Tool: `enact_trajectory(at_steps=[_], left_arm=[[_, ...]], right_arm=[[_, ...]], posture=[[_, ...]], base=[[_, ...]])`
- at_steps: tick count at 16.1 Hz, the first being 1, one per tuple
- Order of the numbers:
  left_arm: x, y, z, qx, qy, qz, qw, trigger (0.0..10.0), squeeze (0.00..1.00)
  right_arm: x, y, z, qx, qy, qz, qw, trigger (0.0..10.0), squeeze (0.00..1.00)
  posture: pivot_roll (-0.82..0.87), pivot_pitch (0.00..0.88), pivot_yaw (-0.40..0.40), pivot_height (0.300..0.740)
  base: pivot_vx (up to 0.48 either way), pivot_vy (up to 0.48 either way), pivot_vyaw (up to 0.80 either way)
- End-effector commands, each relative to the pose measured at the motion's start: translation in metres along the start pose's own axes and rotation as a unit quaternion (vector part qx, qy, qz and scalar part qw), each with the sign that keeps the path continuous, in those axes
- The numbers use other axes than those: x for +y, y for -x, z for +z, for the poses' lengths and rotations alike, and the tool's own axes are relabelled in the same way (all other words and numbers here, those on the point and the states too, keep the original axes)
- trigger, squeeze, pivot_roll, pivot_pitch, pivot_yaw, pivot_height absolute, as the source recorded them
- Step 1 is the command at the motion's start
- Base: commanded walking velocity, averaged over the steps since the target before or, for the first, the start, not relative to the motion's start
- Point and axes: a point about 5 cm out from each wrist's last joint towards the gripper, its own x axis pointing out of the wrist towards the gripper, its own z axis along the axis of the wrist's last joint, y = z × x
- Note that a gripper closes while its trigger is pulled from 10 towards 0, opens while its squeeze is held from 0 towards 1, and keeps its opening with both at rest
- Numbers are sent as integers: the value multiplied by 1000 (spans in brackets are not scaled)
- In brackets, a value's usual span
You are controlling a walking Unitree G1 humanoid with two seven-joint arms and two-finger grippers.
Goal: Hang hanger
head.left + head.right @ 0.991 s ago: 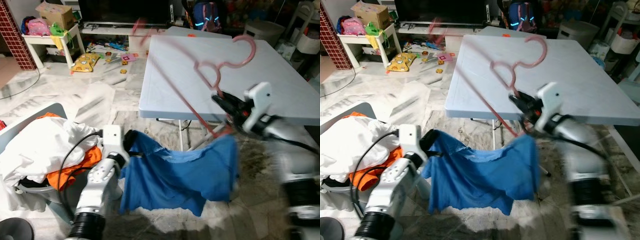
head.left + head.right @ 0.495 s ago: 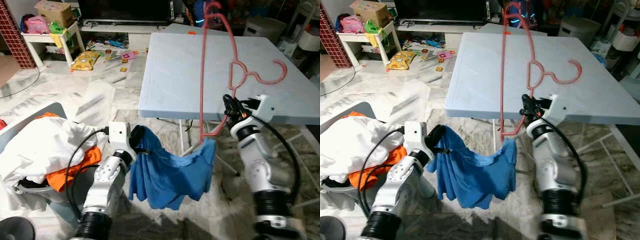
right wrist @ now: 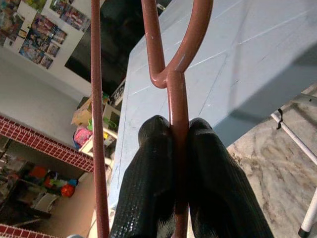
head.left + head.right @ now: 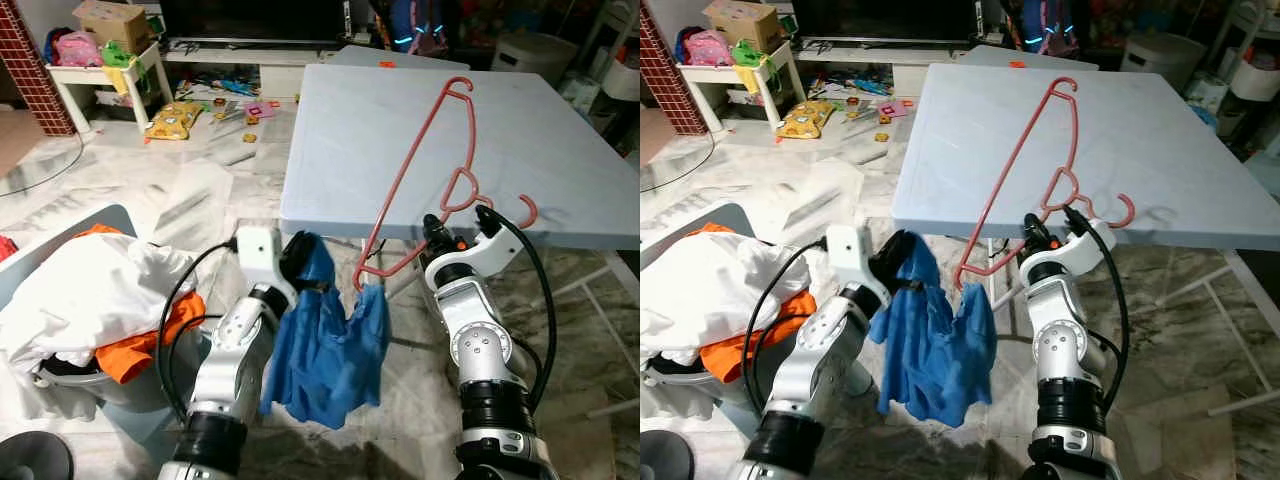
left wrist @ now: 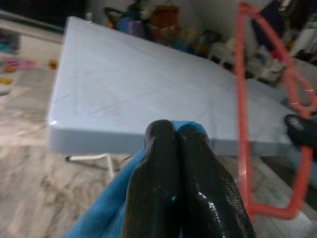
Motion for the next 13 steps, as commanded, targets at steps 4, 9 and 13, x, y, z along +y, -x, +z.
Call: enact_trajectory(at_steps=[4,9,13], left_arm=[[-54,-13,-10,31,4,-140,990,0,0],[-43,-32,13,-36,-4,-70,997,0,0],[-3,-19,7,-26,-26,18,999,0,0]], right_arm=[[26,-18,6,-25,-50,-3,998,0,0],[64,-30,22,-39,-107,13,993,0,0],[57,-37,57,-91,-58,19,994,0,0]], posture=[[-122,0,6,740],[-127,0,7,740],[-128,0,10,740]], base=[[0,0,0],[0,0,0],[0,0,0]])
